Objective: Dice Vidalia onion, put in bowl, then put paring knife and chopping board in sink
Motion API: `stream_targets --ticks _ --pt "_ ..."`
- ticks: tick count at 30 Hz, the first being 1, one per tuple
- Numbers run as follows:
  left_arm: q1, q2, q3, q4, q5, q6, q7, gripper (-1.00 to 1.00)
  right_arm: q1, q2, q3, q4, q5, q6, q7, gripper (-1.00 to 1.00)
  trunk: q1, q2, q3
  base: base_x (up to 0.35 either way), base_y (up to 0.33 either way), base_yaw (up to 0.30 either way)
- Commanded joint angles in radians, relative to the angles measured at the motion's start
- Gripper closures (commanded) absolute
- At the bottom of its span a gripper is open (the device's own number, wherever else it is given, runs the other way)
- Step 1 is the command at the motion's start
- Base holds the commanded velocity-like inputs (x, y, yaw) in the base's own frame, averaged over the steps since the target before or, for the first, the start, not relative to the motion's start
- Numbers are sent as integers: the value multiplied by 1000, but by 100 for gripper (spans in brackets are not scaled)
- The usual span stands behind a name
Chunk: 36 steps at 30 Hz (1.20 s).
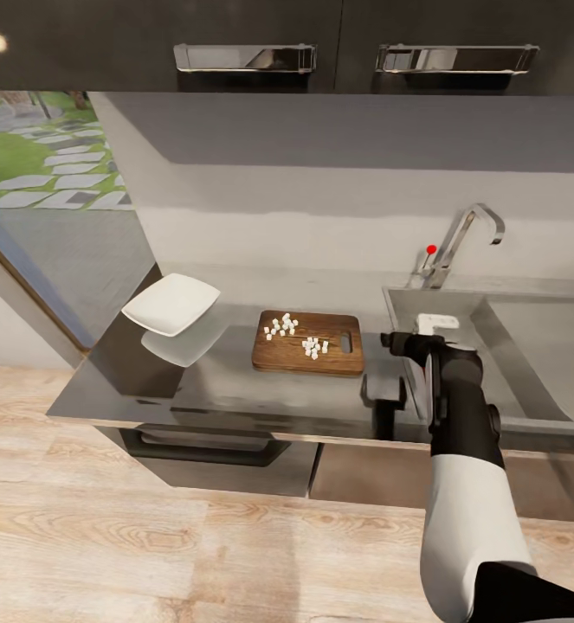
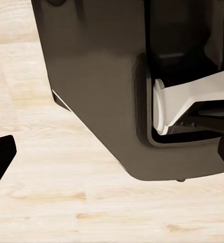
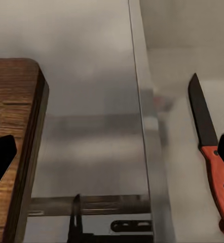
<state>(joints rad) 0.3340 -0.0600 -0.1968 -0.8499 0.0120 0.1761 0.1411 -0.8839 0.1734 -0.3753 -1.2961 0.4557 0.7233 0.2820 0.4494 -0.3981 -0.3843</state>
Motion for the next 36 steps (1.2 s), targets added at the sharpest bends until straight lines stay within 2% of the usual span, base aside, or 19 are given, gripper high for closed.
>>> stream_targets --ticks 1,15,36 --pt "0 0 -3 -4 2 6 6 -100 -1 1 -2 -1 11 3 10 -100 1 -2 -2 0 0 0" --pt "0 0 -3 -3 0 6 6 -100 0 1 -2 8 11 1 9 -100 1 -2 -2 65 190 0" --pt "0 0 -3 9 -1 6 6 -100 0 1 -4 12 12 -1 6 -100 1 -2 -20 30 6 0"
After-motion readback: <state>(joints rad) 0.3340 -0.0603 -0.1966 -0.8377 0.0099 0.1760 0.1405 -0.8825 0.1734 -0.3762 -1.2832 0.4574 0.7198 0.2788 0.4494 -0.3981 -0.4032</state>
